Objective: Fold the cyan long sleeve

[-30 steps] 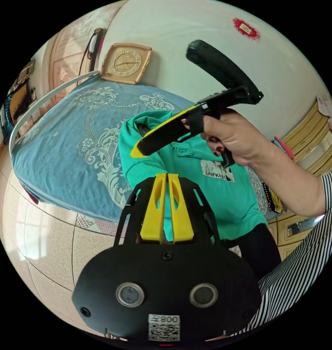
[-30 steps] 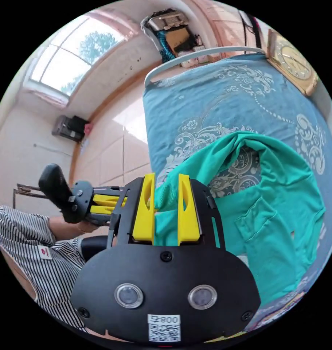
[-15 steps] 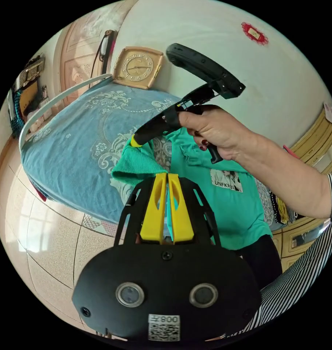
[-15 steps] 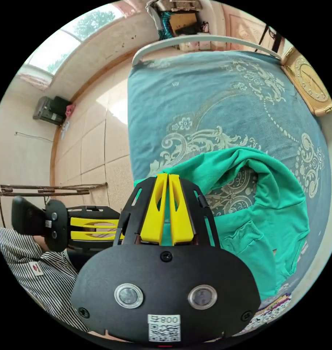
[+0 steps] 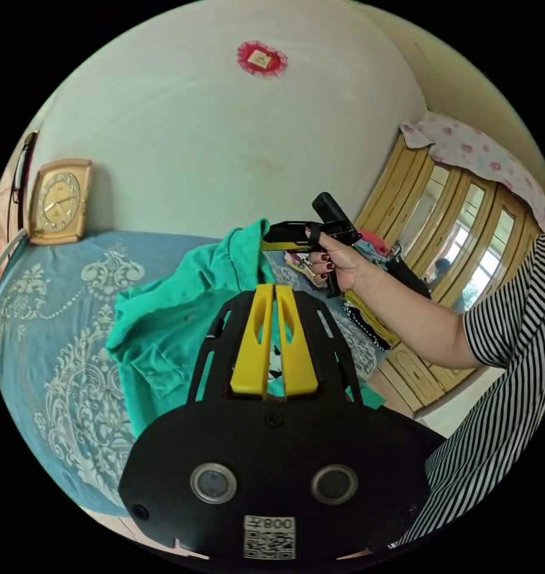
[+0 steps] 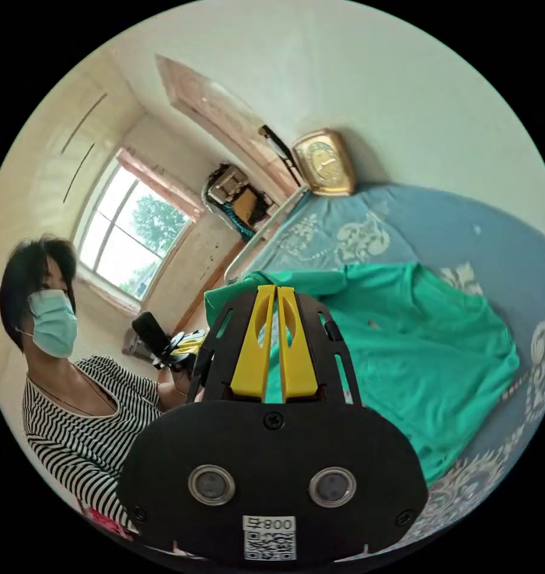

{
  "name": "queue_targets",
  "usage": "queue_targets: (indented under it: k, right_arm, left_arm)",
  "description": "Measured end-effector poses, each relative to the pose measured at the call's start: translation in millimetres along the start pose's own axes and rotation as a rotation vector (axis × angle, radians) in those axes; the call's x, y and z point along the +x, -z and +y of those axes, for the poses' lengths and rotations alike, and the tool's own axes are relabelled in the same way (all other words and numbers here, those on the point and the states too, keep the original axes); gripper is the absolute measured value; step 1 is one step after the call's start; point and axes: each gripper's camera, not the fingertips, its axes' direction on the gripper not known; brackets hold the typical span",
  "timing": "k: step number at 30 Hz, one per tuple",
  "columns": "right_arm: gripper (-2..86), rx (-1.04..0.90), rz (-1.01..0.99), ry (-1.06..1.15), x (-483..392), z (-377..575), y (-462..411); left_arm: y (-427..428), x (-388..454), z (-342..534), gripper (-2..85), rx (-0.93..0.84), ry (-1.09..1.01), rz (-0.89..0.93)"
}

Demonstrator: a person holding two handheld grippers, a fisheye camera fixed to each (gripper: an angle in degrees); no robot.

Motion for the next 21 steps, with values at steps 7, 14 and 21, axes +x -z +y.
queue_targets:
  k: [7,14,21]
  right_arm:
    - [0.3,-0.011,-0.074,-0.357,166.9,126.9,49.2]
    - [0.4,-0.054,-0.062,-0.203,210.4,125.4,110.9]
    - [2.5,-0.07,0.154,-0.39,293.2,176.2,168.6]
  left_arm:
    - [-140.1,30.7,2.9,0.4,-0.208,0.023,0.082]
    - [-239.0,64.7,-22.4,0.6,-0.184,-0.03,0.056]
    - [-379.8,94.0,-10.2,2.3,-0.38,-0.09,0.096]
